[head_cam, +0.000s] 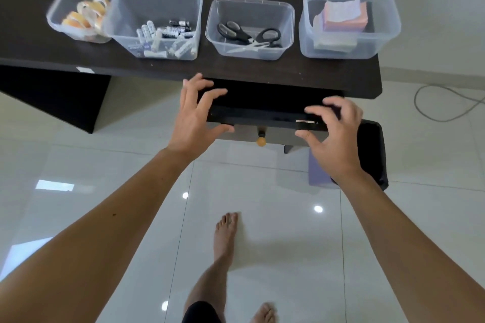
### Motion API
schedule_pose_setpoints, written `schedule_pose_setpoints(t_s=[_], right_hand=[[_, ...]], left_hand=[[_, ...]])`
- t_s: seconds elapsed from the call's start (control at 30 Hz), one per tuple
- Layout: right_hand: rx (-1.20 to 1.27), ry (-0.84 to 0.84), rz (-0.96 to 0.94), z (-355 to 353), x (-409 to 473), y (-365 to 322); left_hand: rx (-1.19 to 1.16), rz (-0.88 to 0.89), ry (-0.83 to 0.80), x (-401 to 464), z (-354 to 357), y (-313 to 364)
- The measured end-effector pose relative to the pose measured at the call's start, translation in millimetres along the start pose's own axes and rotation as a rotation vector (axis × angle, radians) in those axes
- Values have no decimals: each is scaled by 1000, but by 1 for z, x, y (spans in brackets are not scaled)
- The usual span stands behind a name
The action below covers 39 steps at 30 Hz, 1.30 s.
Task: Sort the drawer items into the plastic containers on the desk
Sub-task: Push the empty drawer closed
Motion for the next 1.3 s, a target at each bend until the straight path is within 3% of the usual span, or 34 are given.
schedule_pose_setpoints(t_s=[0.2,0.4,0.53,0.73,1.07,1.3], right_hand=[[-174,-3,-114,17,49,17],[-148,320,-29,14,65,24],[-226,352,-31,19,73,20],[-288,324,-23,20,73,16],[-274,52,38,11,79,8],[-268,14,101,5,83,-1]], left_hand=[[88,94,137,35,14,-18],[217,55,442,49,17,-23],[335,55,511,59,15,-17],[372,68,511,60,14,-14],[213,41,312,52,3,-4],[119,-134,208,58,-10,-7]])
Point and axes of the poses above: each hand's wrist, its own x-axis towards the middle knuckle, its own z-axis out of the palm, y = z × x, the point moved 10 cm from there along x, towards the middle knuckle, and after that the axes turned 6 degrees about y, right-handed, at the moved point
